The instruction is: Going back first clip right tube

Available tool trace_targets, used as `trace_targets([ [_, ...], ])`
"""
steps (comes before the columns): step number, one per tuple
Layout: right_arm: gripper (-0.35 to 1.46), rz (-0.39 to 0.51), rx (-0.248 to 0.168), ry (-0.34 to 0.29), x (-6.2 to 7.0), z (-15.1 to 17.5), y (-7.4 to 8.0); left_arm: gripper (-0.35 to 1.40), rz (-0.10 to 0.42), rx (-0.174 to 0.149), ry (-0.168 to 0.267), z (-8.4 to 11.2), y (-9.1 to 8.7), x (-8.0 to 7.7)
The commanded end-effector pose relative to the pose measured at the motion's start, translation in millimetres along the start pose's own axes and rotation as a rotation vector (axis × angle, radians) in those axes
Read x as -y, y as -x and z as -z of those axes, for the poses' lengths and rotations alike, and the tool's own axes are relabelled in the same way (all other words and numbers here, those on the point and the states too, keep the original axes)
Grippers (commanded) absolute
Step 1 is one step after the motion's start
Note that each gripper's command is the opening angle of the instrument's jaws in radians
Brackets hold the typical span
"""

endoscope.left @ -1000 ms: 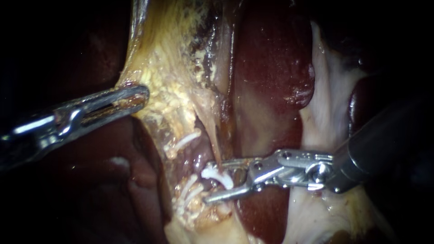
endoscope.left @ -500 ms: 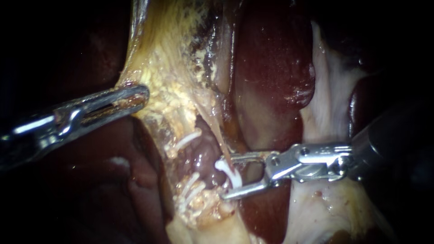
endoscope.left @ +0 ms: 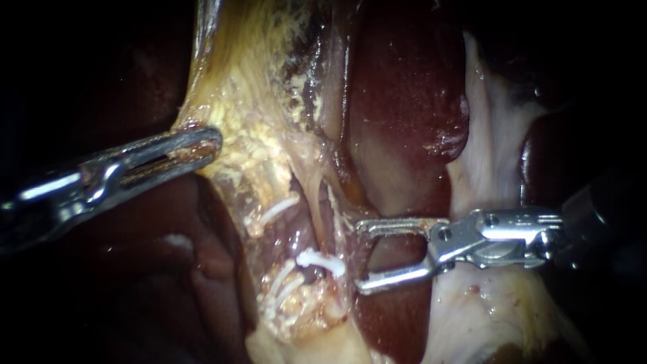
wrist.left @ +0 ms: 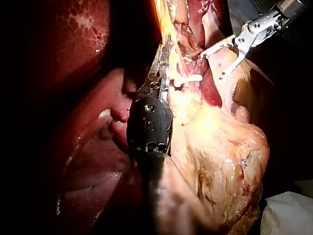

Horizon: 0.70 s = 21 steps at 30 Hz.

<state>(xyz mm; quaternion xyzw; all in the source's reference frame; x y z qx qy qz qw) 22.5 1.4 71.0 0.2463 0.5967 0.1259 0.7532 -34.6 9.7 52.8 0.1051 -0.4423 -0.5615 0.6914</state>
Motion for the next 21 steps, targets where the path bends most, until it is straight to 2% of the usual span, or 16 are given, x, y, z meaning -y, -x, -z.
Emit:
trace_targets([
  [1,0.6,0.039,-0.007,0.008,0.0,0.2,-0.7,-0.35,0.0,0.0,-0.001,0.0,0.0,0.0],
  [7,0.6,0.194,-0.065,0.044,-0.1,2.3,-5.1,-0.35,0.0,0.0,-0.001,0.0,0.0,0.0],
  [10,0.6,0.218,-0.072,0.057,-0.2,3.5,-6.5,-0.35,-0.001,0.0,-0.001,-0.1,0.0,-0.1],
  [13,0.6,0.23,-0.069,0.069,-0.3,4.2,-6.8,-0.35,-0.001,0.001,-0.001,-0.2,-0.1,-0.1],
  [17,0.6,0.226,-0.066,0.077,-0.6,4.5,-6.4,-0.35,-0.003,0.003,0.0,-0.6,-0.6,-0.3],
  [18,0.6,0.227,-0.066,0.077,-0.6,4.5,-6.3,-0.35,-0.004,0.007,0.0,-0.9,-0.8,-0.3],
  [21,0.6,0.229,-0.068,0.07,-0.6,4.5,-6.0,-0.35,-0.013,-0.011,0.012,-2.4,-2.4,-1.0],
])
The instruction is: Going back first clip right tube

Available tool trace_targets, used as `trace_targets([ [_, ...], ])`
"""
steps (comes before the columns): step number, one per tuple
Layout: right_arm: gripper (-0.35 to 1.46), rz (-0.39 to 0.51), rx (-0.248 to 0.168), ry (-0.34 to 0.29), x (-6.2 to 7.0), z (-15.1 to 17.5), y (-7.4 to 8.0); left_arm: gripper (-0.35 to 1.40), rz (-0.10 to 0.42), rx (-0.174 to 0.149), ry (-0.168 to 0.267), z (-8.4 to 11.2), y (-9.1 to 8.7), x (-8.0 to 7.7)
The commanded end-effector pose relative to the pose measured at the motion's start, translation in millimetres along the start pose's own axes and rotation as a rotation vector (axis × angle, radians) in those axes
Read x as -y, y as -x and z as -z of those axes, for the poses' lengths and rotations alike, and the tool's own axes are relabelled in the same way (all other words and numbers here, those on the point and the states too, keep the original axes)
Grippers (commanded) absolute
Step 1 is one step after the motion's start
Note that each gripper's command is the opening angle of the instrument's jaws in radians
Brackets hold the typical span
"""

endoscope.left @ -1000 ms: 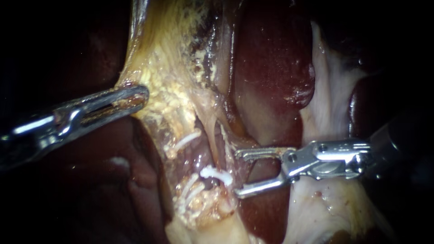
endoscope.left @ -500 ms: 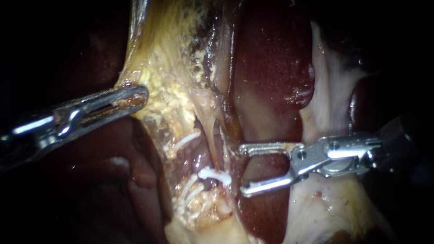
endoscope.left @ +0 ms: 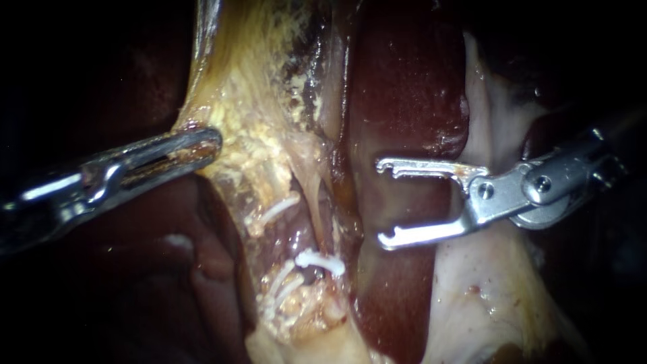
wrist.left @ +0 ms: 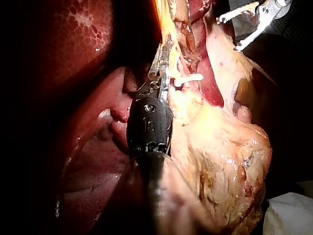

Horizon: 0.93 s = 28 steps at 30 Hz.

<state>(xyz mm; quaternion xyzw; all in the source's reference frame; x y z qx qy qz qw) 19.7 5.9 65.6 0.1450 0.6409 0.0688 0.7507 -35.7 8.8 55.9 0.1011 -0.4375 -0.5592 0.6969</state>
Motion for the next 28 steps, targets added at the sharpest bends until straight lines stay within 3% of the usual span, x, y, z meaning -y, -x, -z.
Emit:
trace_targets([
  [1,0.6,0.001,-0.001,-0.002,0.0,0.0,0.1,-0.35,-0.005,-0.011,0.003,-0.6,-0.5,-0.4],
  [7,0.6,0.009,-0.004,-0.013,0.2,0.2,0.4,-0.35,-0.011,-0.058,0.007,-4.7,-3.5,-2.1],
  [13,0.58,-0.019,0.007,-0.019,0.3,0.2,0.7,-0.35,-0.011,-0.065,-0.002,-7.5,-3.8,-1.4],
  [18,0.58,-0.031,0.006,-0.021,0.2,0.2,0.7,-0.35,-0.009,-0.067,-0.007,-8.3,-3.8,-0.8],
  [28,0.58,-0.054,0.006,-0.024,0.2,0.2,0.8,-0.35,-0.01,-0.067,-0.009,-7.6,-3.9,-0.7],
])
